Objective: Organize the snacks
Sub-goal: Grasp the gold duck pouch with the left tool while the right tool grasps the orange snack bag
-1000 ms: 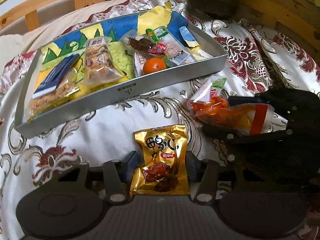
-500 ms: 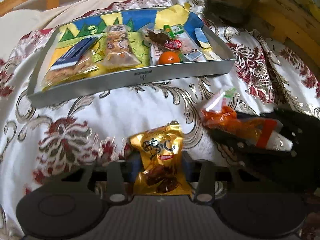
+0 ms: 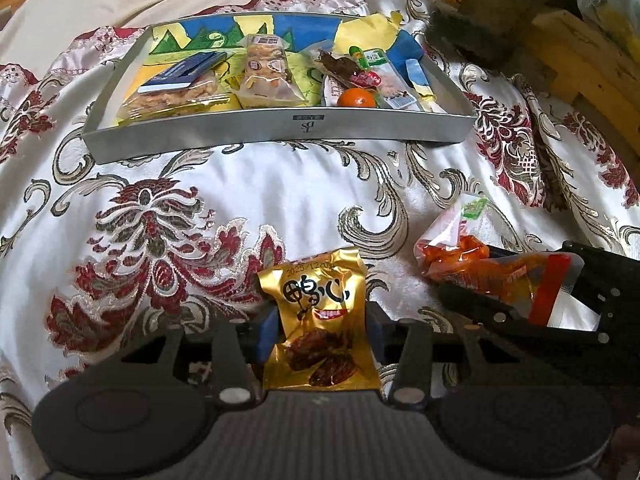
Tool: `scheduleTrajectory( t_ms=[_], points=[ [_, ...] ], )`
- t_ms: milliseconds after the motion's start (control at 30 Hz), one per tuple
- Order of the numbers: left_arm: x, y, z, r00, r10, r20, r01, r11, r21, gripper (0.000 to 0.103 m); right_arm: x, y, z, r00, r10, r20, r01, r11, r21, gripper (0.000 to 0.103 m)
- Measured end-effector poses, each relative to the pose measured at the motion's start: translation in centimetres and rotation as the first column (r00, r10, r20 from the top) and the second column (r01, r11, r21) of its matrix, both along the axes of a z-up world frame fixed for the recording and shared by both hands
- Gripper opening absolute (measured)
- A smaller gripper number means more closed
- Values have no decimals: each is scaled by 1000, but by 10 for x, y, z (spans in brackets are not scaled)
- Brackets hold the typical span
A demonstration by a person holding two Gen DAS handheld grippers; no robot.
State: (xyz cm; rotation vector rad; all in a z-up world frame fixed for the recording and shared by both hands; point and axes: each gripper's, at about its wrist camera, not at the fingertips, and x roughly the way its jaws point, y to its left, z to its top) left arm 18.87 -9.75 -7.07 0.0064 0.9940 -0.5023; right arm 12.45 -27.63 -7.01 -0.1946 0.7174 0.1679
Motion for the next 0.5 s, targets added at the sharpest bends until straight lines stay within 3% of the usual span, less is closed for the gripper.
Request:
scheduleTrajectory(
  t_ms=[200,300,400,500],
  points=[
    [5,-3,-4,1000,-23,-10,23,1000,-1,60,2,-3,-2,1000,5,-1,-5,1000,3,46],
    [4,-5,-5,999,-41,-9,41,999,-2,67,4,-5,-4,1000,-2,-10,2,1000,13,53],
    [2,-8,-5,999,-45,4,45,999,14,67,5,-6,-5,1000,-13,-15,13,1000,16,59],
    [0,-9,-5,999,-46,15,46,998,37,59,7,-7,-5,1000,-17,-26,18,999,27,59]
  ],
)
